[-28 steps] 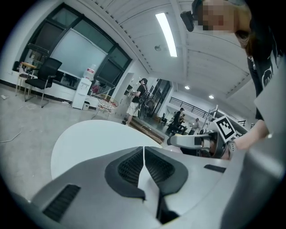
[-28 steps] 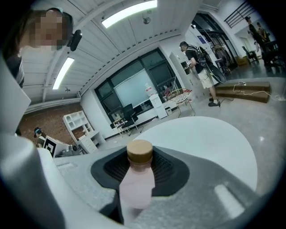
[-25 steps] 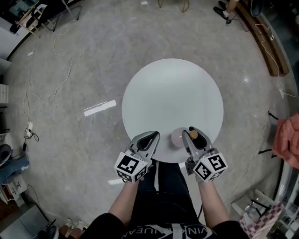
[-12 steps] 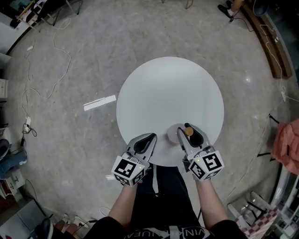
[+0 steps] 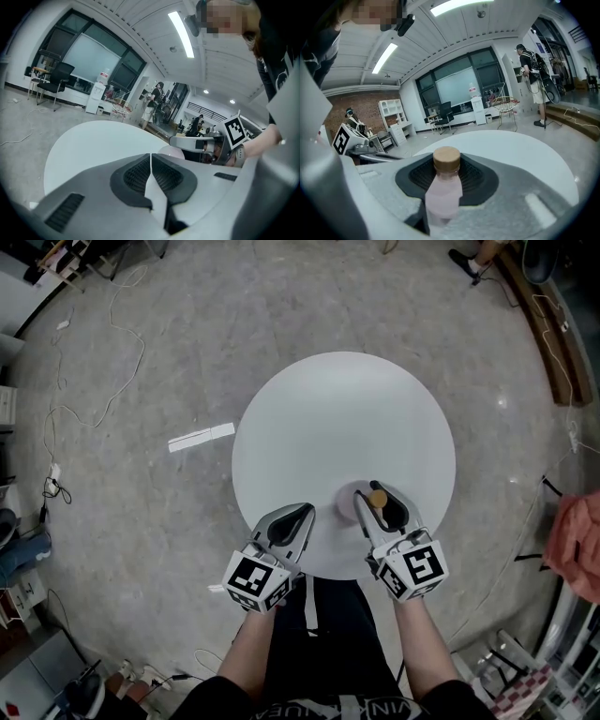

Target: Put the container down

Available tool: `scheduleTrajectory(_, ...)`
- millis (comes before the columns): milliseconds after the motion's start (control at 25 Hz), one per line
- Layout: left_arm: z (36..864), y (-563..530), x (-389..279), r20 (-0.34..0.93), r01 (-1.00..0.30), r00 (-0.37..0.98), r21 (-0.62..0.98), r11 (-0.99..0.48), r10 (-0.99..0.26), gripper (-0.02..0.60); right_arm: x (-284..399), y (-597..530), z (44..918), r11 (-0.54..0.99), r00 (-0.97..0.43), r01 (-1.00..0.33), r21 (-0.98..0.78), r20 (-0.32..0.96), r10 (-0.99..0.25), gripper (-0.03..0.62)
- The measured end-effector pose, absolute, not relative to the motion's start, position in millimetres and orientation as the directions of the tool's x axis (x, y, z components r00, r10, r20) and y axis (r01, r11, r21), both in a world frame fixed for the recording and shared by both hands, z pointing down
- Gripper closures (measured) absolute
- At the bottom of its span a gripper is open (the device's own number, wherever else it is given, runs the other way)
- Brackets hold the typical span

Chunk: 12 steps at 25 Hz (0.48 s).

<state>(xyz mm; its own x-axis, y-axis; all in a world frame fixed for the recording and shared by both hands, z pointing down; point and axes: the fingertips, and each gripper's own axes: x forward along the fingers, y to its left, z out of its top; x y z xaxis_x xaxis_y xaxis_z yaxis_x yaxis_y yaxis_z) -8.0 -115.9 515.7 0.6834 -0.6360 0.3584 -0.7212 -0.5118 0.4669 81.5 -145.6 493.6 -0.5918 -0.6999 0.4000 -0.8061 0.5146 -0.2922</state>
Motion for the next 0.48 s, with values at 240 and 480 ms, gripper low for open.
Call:
scheduleTrajectory(240, 516, -123, -7, 0.347, -0.72, 0.682, 0.474, -0.506, -0.644, 0.566, 78, -156, 497, 0.522, -0.587, -0.809, -0.27, 0.395, -0.706, 0.462)
scheduleTrajectory(480, 519, -128, -7, 0.343, -0.725, 0.676, 0.472, -0.502, -0.652, 0.566, 77, -159, 504, 0.54, -0.582, -0.811, -0.226, 0.401, -0.707, 0.462)
